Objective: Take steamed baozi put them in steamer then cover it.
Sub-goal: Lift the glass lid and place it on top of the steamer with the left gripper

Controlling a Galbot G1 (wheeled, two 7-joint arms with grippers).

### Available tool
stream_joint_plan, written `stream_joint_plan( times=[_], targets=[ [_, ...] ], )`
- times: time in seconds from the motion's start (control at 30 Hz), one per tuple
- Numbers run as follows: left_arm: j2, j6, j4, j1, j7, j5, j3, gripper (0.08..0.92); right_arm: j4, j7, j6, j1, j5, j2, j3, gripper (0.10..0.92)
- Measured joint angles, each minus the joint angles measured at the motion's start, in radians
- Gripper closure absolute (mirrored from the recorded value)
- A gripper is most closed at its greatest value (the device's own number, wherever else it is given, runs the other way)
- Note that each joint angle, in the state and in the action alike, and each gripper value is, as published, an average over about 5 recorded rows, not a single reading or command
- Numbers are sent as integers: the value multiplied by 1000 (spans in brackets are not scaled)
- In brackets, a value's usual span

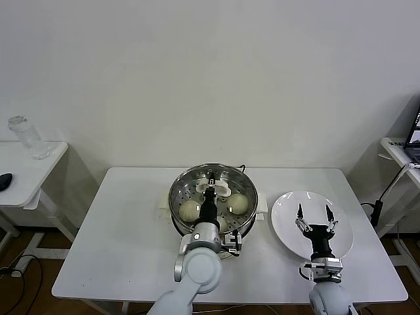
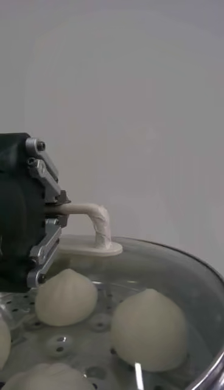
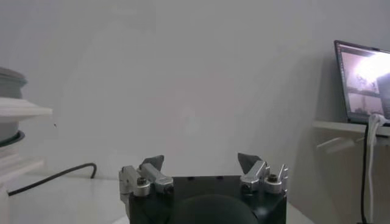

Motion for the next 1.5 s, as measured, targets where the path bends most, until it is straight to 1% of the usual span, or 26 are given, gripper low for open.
stream_joint_plan(
  times=[0.9,1.0,1.33,1.43,1.5],
  targets=[
    [-26,-13,25,9,-14,14,-11,810,11,0,0,4,0,-2,-2,203],
    [-28,-13,25,12,-14,14,-12,772,10,0,0,4,0,-2,-3,203],
    [-18,-14,2,23,-15,11,-14,489,7,-1,1,1,-2,0,-3,203],
    [-11,-14,-12,31,-16,5,-11,420,7,-1,2,1,-3,1,-4,203],
    [-4,-13,-25,38,-15,-2,-7,399,7,-1,2,3,-2,2,-4,203]
  ],
)
